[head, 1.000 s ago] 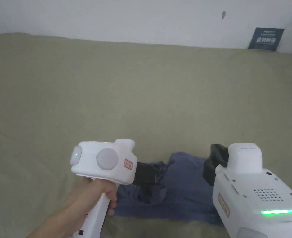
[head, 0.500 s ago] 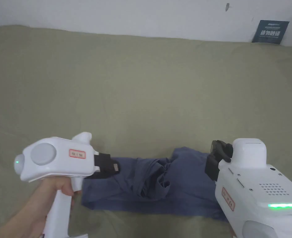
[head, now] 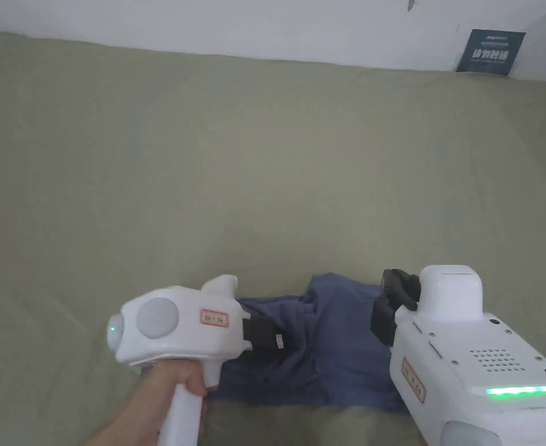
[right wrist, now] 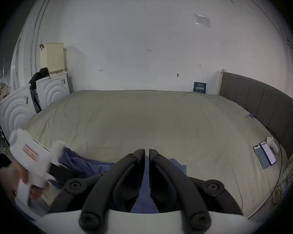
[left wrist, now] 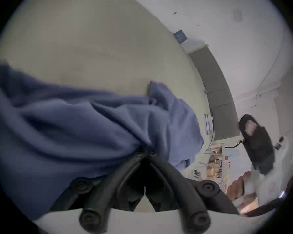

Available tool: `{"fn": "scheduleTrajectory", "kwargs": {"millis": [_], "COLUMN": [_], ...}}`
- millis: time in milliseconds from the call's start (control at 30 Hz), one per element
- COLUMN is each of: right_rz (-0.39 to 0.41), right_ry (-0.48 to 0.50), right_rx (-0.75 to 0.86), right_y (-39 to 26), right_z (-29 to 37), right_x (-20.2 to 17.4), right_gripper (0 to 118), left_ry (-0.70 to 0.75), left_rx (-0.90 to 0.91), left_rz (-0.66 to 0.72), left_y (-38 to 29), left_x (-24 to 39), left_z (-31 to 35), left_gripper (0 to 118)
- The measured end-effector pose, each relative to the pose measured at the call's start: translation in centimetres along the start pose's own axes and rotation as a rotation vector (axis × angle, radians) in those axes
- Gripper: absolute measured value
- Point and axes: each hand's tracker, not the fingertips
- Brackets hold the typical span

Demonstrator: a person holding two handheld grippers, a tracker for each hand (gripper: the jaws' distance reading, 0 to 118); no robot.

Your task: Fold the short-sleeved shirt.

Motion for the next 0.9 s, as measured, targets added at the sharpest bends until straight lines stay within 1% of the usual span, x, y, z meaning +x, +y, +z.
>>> {"fn": "scheduleTrajectory", "kwargs": {"millis": [67,167,233,333,400,467,500,533,567,600,633,700,800,900], "right_rz": [-0.010,-0.015,-0.016,-0.027,-0.027,-0.026,-0.025,-0.022,-0.018,-0.012,-0.006,0.002,-0.002,-0.008], "right_ry": [0.001,0.004,0.002,0.006,0.004,0.004,0.005,0.006,0.006,0.007,0.007,0.004,-0.004,-0.018], "right_rx": [0.015,0.033,0.044,0.067,0.075,0.071,0.068,0.066,0.063,0.061,0.059,0.056,0.053,0.055], "right_y": [0.4,0.7,0.8,0.8,0.8,0.8,0.8,0.7,0.7,0.7,0.7,0.7,0.7,0.8], "right_z": [0.3,0.4,0.5,0.7,0.6,0.4,0.3,0.3,0.4,0.4,0.4,0.4,0.3,0.3], "right_x": [0.0,-0.3,-0.6,-1.0,-1.3,-1.4,-1.5,-1.5,-1.5,-1.6,-1.6,-1.6,-1.3,-0.9], "right_gripper": [11,11,11,11,11,11,11,11,11,11,11,11,11,11], "left_ry": [-0.067,0.014,0.105,0.145,0.144,0.126,0.086,0.038,0.023,0.032,0.025,-0.012,-0.143,-0.186], "left_rx": [0.061,0.150,0.154,0.099,0.066,0.049,0.053,0.055,0.058,0.050,0.043,0.025,-0.018,0.010], "left_rz": [-0.019,-0.021,-0.020,0.061,0.052,0.061,0.084,0.098,0.114,0.114,0.132,0.145,0.208,0.207], "left_y": [0.5,1.2,1.4,1.2,1.4,1.6,1.7,1.9,2.0,2.1,2.0,1.5,1.3,1.2], "left_x": [0.0,-1.4,-3.5,-6.8,-8.0,-8.8,-9.2,-9.6,-10.0,-10.2,-10.5,-10.8,-11.1,-10.3], "left_z": [4.3,10.4,12.7,14.0,13.5,13.0,12.8,12.5,12.1,11.6,11.0,10.1,8.5,7.5], "left_gripper": [0,0,0,0,0,1,5,17,45,98,118,117,117,117]}}
